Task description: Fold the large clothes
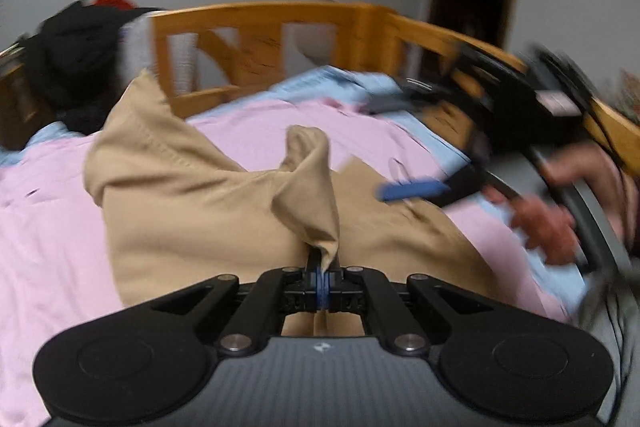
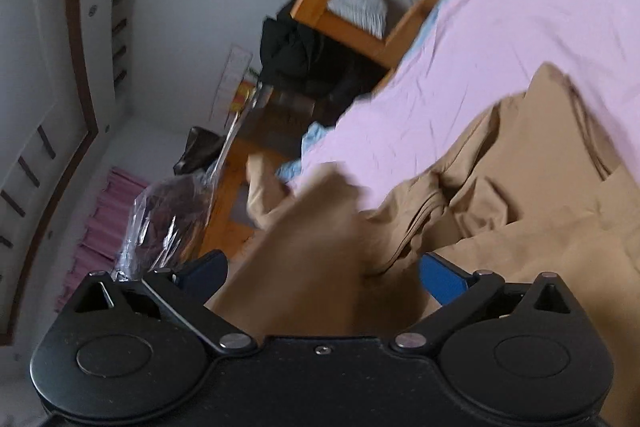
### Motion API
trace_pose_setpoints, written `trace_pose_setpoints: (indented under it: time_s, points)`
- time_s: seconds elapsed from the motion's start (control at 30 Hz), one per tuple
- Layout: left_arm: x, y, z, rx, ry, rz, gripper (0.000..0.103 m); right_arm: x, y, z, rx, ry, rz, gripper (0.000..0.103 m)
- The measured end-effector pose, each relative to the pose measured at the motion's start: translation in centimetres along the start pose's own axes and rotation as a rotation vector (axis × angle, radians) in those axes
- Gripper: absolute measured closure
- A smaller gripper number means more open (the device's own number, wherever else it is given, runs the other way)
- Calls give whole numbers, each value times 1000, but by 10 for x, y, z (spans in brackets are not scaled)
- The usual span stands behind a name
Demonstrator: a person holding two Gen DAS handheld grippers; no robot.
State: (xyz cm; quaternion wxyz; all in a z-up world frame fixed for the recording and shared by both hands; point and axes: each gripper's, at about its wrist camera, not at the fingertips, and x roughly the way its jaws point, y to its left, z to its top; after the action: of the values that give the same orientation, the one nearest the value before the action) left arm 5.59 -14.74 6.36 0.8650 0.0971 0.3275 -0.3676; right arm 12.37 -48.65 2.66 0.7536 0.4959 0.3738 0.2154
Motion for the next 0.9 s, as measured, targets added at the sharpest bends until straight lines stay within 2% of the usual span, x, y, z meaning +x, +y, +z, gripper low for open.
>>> trace_pose_setpoints:
  time_s: [0.07, 0.17, 0.27, 0.37, 0.43, 0.47, 0.5, 0.53, 0.6, 0.7, 0.8, 0.9]
  points:
    - [6, -20, -4, 62, 17, -22, 103, 9, -1, 6, -9, 48, -47, 1]
    - [14, -47, -14, 155, 19, -11, 103, 18, -4, 10, -4, 91, -116, 0]
    - [23, -63, -21, 188, 21, -22, 103, 20, -3, 9, -19, 115, -172, 2]
    - [27, -76, -26, 189, 22, -40, 103, 29, 5, 6, -110, 170, -265, 16]
    - [29, -85, -28, 212, 10, -37, 103, 27, 9, 1, -184, 205, -330, 40]
    - [28, -88, -29, 222, 2, -34, 103, 28, 13, 0, -220, 211, -357, 46]
    - [29, -92, -29, 233, -9, -30, 103, 25, 16, -2, -248, 203, -371, 64]
    - [34, -93, -24, 242, -20, -27, 103, 20, 18, -4, -260, 184, -366, 77]
    - [32, -99, -22, 258, -46, -29, 103, 8, 27, -9, -322, 131, -376, 88]
    - [35, -109, -16, 268, -66, -57, 103, -11, 41, -18, -456, 62, -406, 93]
    - [48, -120, -13, 287, -67, -95, 103, -29, 38, -18, -477, 12, -429, 94]
    - [69, -130, -14, 290, -36, -149, 103, -44, 17, -13, -489, 7, -476, 94]
